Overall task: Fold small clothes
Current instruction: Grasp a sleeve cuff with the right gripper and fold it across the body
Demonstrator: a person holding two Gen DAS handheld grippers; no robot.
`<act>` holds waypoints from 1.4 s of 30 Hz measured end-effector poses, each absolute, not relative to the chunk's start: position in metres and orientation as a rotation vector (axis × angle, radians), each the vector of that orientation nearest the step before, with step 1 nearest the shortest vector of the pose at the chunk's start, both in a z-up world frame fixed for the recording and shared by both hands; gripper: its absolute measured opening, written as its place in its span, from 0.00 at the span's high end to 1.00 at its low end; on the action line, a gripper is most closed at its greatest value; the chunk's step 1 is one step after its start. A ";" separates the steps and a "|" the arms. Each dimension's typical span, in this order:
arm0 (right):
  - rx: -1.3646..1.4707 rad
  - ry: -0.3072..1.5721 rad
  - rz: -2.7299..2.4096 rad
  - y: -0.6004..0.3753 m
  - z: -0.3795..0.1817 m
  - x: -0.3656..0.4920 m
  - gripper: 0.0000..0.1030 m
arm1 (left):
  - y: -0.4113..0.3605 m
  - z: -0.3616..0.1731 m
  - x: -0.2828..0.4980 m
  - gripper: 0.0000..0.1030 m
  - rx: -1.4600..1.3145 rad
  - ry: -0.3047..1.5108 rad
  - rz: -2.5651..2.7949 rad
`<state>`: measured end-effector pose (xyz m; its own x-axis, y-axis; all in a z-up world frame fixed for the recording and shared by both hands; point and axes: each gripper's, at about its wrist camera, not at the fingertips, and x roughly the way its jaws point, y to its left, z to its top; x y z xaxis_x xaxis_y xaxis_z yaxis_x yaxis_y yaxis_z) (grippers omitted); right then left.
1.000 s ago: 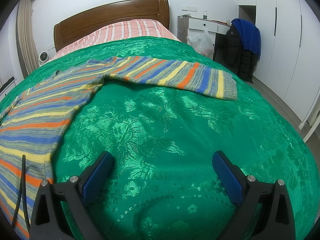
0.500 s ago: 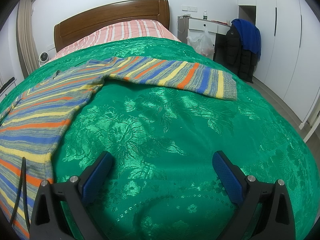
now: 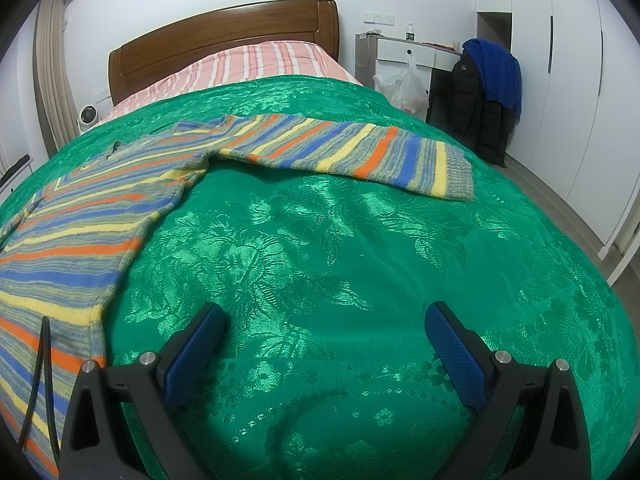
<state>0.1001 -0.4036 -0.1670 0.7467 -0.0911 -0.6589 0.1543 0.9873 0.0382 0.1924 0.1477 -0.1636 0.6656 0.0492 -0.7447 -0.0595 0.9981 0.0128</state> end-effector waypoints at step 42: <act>0.723 0.887 -0.146 -0.576 -0.121 0.224 0.96 | 0.167 -0.171 0.093 0.00 -0.098 0.741 0.166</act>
